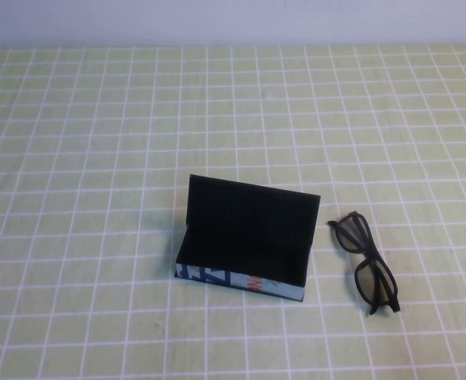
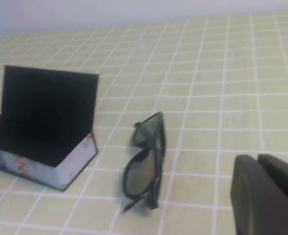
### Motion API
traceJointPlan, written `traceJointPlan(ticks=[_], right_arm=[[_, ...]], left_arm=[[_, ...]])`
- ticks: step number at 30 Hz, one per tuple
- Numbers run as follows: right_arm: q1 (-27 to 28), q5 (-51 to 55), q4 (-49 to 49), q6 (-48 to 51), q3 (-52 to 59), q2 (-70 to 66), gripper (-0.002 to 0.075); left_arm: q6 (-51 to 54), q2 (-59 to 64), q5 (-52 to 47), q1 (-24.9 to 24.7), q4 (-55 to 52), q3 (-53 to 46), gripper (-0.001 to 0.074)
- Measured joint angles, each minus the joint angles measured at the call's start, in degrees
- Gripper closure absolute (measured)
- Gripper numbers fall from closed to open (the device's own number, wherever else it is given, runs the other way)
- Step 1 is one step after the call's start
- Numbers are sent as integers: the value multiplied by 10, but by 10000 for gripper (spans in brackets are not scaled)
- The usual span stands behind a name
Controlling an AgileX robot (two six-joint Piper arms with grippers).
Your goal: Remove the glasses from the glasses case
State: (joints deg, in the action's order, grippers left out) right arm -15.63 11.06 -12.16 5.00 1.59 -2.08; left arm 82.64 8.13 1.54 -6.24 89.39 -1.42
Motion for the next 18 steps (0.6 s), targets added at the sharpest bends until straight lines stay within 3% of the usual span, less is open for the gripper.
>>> traceJointPlan(ticks=[6,18], right_arm=[[79,41,22,0,0,24,743],[89,77,32,0,0,25,743]], left_arm=[[0,0,0,0,0,0,739],[0,0,-4,0,0,0,739]])
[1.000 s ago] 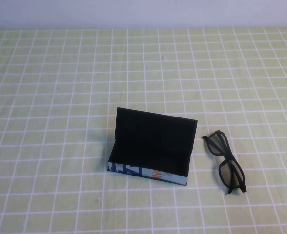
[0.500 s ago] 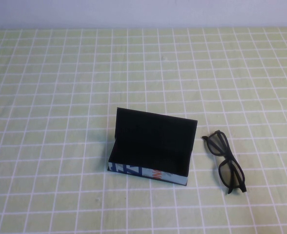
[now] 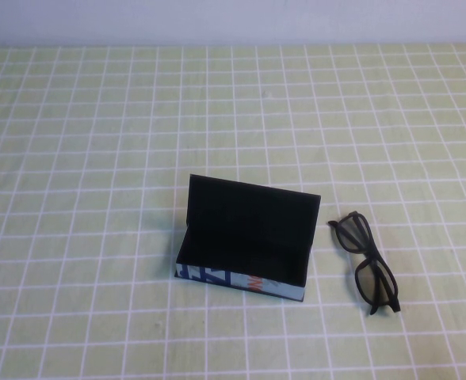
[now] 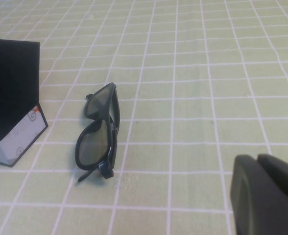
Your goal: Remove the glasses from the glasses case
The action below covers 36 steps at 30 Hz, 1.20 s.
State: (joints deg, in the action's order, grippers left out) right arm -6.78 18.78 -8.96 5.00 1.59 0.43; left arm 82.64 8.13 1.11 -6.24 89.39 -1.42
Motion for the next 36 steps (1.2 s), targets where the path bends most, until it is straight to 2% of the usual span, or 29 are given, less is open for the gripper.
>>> traceJointPlan(ticks=[23,25,30,32,36], right_arm=[[0,0,0,0,0,0,743],[0,0,0,0,0,0,743],[0,0,0,0,0,0,743],[0,0,0,0,0,0,743],[0,0,0,0,0,0,743]], left_arm=[[11,0,17,0,-19,0,739],[-83,0,18,0,-106,0,739],[-531,0,11,0,-572,5,739],[-655,-1,9,0,-707,3,739],[-760,-34,-65,0,-816,1,739]])
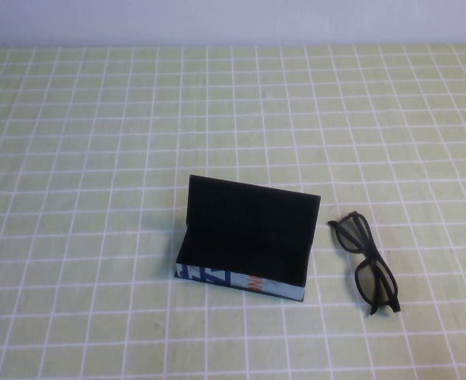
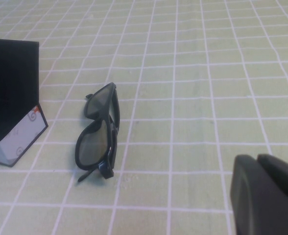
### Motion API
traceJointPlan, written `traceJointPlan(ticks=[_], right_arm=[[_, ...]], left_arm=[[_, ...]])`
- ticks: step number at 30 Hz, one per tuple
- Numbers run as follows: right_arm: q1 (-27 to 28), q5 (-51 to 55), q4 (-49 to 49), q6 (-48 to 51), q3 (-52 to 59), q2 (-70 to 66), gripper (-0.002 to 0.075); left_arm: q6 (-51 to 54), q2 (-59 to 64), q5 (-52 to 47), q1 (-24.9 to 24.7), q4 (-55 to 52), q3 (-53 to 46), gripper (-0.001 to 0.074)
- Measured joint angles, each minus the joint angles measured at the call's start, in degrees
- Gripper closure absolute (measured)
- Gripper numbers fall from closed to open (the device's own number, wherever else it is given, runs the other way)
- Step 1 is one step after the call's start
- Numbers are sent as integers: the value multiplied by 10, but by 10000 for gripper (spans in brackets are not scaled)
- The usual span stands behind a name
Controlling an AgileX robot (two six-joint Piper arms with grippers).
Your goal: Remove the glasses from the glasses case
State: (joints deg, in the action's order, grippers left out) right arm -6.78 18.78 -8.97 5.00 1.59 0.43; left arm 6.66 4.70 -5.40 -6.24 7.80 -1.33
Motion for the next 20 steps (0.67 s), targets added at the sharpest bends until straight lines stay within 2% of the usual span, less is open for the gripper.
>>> traceJointPlan(ticks=[7,20], right_arm=[[0,0,0,0,0,0,743],[0,0,0,0,0,0,743]], left_arm=[[-20,-52,-144,0,-40,0,739],[-20,-53,-149,0,-44,0,739]])
